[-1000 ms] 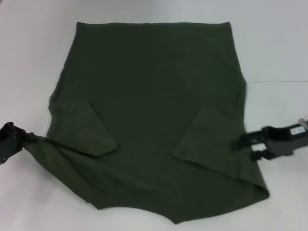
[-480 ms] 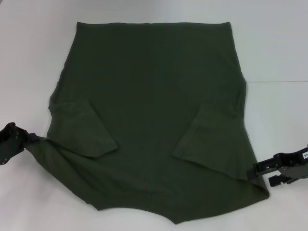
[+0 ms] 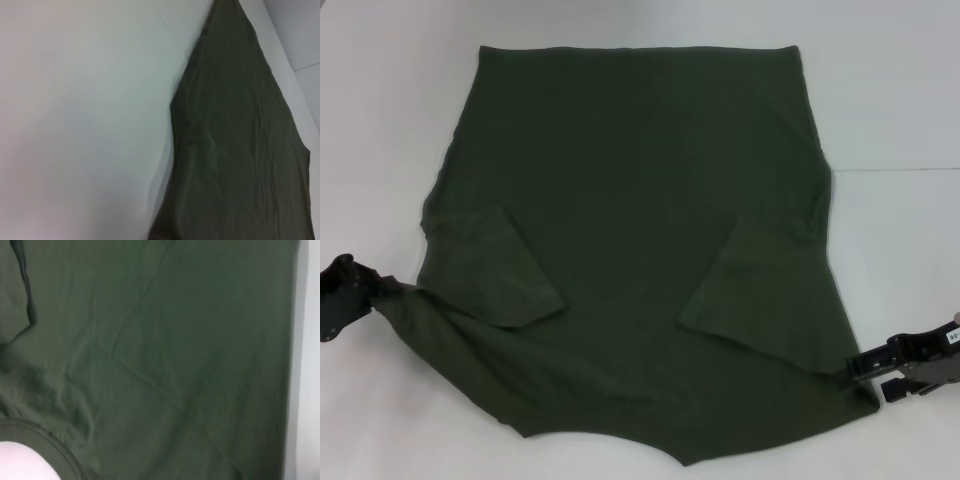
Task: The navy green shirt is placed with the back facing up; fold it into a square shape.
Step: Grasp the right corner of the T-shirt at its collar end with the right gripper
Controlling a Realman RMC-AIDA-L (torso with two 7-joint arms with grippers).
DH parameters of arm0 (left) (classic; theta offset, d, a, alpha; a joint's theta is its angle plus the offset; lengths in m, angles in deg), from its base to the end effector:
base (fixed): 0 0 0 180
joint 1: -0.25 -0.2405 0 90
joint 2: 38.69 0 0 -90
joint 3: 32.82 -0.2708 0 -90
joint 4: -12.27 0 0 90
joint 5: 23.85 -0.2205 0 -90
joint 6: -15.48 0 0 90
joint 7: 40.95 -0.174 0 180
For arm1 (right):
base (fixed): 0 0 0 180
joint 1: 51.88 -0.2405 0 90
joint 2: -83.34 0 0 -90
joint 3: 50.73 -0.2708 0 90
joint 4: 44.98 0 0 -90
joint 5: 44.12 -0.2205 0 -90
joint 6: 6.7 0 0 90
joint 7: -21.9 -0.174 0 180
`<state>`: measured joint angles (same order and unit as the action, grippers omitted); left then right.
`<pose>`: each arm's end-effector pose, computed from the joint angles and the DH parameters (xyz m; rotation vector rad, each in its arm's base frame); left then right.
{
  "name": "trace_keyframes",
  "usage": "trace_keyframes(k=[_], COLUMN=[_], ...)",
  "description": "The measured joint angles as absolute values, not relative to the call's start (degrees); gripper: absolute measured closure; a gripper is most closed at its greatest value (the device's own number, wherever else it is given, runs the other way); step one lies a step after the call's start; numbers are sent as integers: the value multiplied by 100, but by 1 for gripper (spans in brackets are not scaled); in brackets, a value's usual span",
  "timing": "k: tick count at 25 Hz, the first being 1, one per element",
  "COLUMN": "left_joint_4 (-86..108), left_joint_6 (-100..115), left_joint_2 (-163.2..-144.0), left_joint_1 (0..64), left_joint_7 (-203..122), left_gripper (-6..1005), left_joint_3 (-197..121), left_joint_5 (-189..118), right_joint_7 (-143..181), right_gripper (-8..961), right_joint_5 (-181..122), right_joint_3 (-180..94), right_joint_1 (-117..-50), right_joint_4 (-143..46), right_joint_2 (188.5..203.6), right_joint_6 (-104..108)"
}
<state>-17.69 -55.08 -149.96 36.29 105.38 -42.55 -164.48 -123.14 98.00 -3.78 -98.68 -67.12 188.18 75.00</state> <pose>-0.3736 0.4048 0.0422 -1.5197 -2.1105 -0.7586 0.3112 0.4013 0.0031 -2.2361 1.9363 -0.1217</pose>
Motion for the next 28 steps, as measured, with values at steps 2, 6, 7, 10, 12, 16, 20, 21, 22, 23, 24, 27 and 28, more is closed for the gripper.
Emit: trace_keyframes(k=[2, 6, 7, 10, 12, 16, 20, 21, 22, 23, 24, 27, 28], left_joint_4=[-1764, -1761, -1761, -1761, -1761, -1762, -1756, -1751, -1749, -1747, -1744, -1744, -1744], left_joint_6=[-5509, -5509, -5509, -5509, -5509, -5509, -5509, -5509, -5509, -5509, -5509, -5510, -5509], left_joint_2=[-14996, -14995, -14996, -14995, -14996, -14996, -14995, -14994, -14992, -14990, -14985, -14979, -14977], left_joint_1=[3629, 3629, 3629, 3628, 3631, 3639, 3657, 3664, 3671, 3678, 3685, 3698, 3702], left_joint_7=[10538, 10538, 10538, 10539, 10542, 10550, 10554, 10554, 10555, 10555, 10557, 10568, 10571], left_gripper=[997, 997, 997, 996, 996, 996, 997, 997, 997, 997, 997, 996, 996], left_joint_3=[-4256, -4257, -4257, -4257, -4257, -4256, -4242, -4239, -4237, -4235, -4234, -4229, -4227], left_joint_5=[-16448, -16448, -16448, -16446, -16434, -16430, -16430, -16430, -16430, -16430, -16430, -16430, -16430], right_joint_7=[-12318, -12321, -12321, -12321, -12321, -12321, -12309, -12301, -12291, -12284, -12280, -12275, -12269], right_gripper=[29, 29, 29, 36, 41, 50, 60, 62, 65, 67, 69, 76, 79], right_joint_5=[9800, 9800, 9800, 9800, 9800, 9800, 9792, 9783, 9774, 9765, 9760, 9746, 9739], right_joint_3=[-345, -327, -311, -264, -242, -221, -241, -252, -260, -265, -271, -335, -381], right_joint_1=[-9867, -9864, -9865, -9877, -9888, -9897, -9908, -9912, -9916, -9924, -9929, -9941, -9950], right_joint_4=[-6712, -6707, -6706, -6698, -6671, -6637, -6638, -6638, -6637, -6635, -6635, -6632, -6631], right_joint_2=[18841, 18880, 18895, 18923, 18931, 18947, 19009, 19028, 19046, 19066, 19080, 19127, 19146], right_joint_6=[7461, 7398, 7383, 7344, 7306, 7242, 7231, 7228, 7224, 7218, 7209, 7164, 7140])
